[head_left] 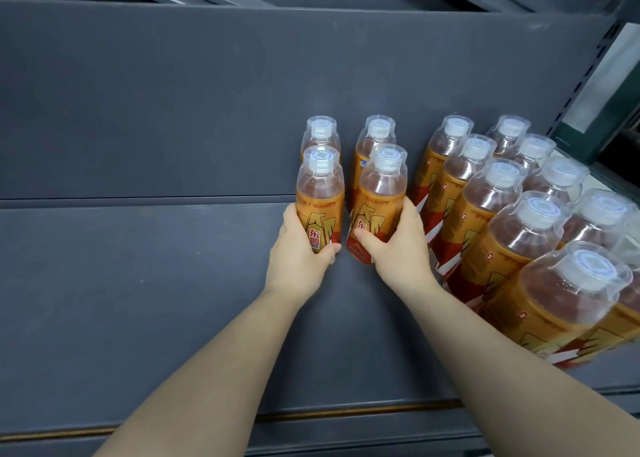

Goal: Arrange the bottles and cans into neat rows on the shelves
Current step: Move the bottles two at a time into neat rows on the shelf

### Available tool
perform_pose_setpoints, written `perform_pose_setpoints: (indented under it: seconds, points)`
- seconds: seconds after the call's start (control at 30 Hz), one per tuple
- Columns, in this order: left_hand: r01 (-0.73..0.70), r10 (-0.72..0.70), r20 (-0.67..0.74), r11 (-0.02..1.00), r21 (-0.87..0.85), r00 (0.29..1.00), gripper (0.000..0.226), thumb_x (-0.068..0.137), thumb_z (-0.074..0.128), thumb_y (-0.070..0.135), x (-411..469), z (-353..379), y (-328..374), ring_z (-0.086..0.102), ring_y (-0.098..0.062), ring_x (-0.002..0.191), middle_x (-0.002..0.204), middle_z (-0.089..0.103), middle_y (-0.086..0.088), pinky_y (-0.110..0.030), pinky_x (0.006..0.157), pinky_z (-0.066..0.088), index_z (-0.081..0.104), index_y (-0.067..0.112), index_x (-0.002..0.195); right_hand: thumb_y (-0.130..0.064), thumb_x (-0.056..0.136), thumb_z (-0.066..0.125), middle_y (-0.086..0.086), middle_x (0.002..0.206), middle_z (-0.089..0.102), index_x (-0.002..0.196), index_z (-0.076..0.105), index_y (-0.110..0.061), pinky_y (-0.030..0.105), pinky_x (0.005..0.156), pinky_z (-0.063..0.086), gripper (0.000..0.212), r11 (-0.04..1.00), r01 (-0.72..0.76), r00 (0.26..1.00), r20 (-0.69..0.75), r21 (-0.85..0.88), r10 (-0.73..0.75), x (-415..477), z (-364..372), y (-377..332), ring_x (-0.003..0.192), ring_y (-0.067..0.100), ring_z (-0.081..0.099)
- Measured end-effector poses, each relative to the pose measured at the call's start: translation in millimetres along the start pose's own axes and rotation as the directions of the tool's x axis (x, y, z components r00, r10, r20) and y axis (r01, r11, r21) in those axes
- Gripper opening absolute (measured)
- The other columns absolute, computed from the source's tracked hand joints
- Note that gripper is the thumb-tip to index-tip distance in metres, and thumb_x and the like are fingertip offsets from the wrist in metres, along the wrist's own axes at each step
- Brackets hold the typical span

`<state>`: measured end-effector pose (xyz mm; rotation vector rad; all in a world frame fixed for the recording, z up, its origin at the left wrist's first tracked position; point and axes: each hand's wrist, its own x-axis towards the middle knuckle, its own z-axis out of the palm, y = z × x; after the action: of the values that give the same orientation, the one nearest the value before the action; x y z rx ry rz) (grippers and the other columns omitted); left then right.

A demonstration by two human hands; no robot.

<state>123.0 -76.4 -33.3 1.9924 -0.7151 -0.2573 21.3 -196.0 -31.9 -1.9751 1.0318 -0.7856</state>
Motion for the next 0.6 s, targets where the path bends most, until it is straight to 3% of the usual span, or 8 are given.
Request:
perform_pose_setpoints:
  seconds: [0.17,0.37,0.47,0.6]
  points:
    - [0.006,-0.005,-0.032,0.999,0.036,0.999,0.088,0.074,0.087,0.035,5.4,2.9,5.0,0.057,-0.021,0.119,0.134,0.053,0.0,-0.043,0.098,0.053,0.031,0.023,0.141,-0.029,0.094,0.068,-0.004,0.148,0.044,0.153,0.022,-0.028,0.041,0.109,0.044,0.074,0.994,-0.024,0.996,0.086,0.106,0.015,-2.7,-2.0,-0.7,0.135,0.018,0.046]
    - [-0.004,0.004,-0.004,1.0,0.002,1.0,0.088,0.076,0.084,0.035,3.5,5.2,1.1,0.056,-0.018,0.119,0.134,0.051,0.003,-0.043,0.099,0.052,0.029,0.026,0.144,-0.052,0.078,0.079,0.003,0.144,0.039,0.151,0.025,-0.025,0.048,0.106,0.047,0.094,0.997,-0.056,0.998,-0.02,-0.062,0.055,4.0,6.9,-3.7,0.134,0.024,0.042]
    - [0.008,-0.008,0.015,1.0,0.005,1.0,0.078,0.083,0.08,0.032,4.4,5.3,-1.0,0.057,-0.018,0.119,0.133,0.053,0.005,-0.038,0.099,0.052,0.03,0.026,0.142,-0.042,0.084,0.077,0.001,0.143,0.045,0.152,0.027,-0.025,0.047,0.106,0.047,0.086,0.999,-0.037,0.999,0.004,-0.033,0.037,11.7,4.2,-1.2,0.132,0.023,0.047]
    - [0.025,-0.025,0.005,1.0,0.014,1.0,0.077,0.083,0.08,0.031,7.6,7.9,1.8,0.056,-0.018,0.12,0.135,0.052,0.003,-0.035,0.097,0.049,0.03,0.025,0.141,-0.029,0.094,0.067,-0.002,0.151,0.042,0.157,0.015,-0.028,0.047,0.113,0.04,0.082,0.997,-0.047,0.997,0.06,0.059,0.044,10.0,1.5,3.2,0.139,0.021,0.042]
